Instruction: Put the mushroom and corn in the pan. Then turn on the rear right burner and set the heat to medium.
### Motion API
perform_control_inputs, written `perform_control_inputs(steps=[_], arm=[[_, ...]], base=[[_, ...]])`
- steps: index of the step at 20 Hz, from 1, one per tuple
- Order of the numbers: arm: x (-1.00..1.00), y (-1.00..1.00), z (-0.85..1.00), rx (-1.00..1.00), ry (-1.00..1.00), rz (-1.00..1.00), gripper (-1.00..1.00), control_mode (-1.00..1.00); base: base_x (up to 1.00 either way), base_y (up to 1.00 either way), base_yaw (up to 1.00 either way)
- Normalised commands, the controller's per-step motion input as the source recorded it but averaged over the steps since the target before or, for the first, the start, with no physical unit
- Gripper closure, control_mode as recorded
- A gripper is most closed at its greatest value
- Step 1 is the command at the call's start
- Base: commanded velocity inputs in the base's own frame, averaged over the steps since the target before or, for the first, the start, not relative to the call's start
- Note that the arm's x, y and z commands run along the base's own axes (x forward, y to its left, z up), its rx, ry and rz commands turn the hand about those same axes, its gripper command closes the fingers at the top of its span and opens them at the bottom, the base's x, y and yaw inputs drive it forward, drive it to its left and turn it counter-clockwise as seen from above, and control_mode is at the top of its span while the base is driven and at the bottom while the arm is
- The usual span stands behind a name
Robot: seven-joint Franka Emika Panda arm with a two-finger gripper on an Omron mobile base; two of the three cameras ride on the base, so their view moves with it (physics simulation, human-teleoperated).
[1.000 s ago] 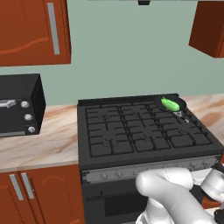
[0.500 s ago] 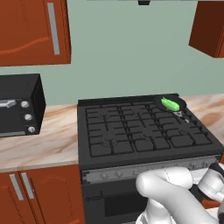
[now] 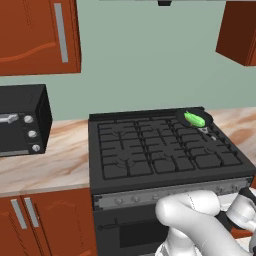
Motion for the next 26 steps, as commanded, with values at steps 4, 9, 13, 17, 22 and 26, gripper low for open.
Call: perform_control_inputs(steps=[4, 9, 13, 17, 22, 26], arm=[[0.08, -0.02, 0.00, 0.00, 0.00, 0.00, -1.00, -1.00], [0.01, 0.00, 0.00, 0.00, 0.01, 0.00, -1.00, -1.00], [0.07, 0.00, 0.00, 0.00, 0.01, 0.00, -1.00, -1.00], [0.22, 0.00, 0.00, 0.00, 0.04, 0.00, -1.00, -1.00], [0.20, 0.00, -0.06, 0.00, 0.02, 0.00, -1.00, -1.00], [0.00, 0.00, -0.28, 0.00, 0.00, 0.00, -1.00, -1.00]], base=[[0.00, 0.00, 0.00], [0.00, 0.00, 0.00], [0.00, 0.00, 0.00], [0.00, 0.00, 0.00], [0.00, 0.00, 0.00], [0.00, 0.00, 0.00]])
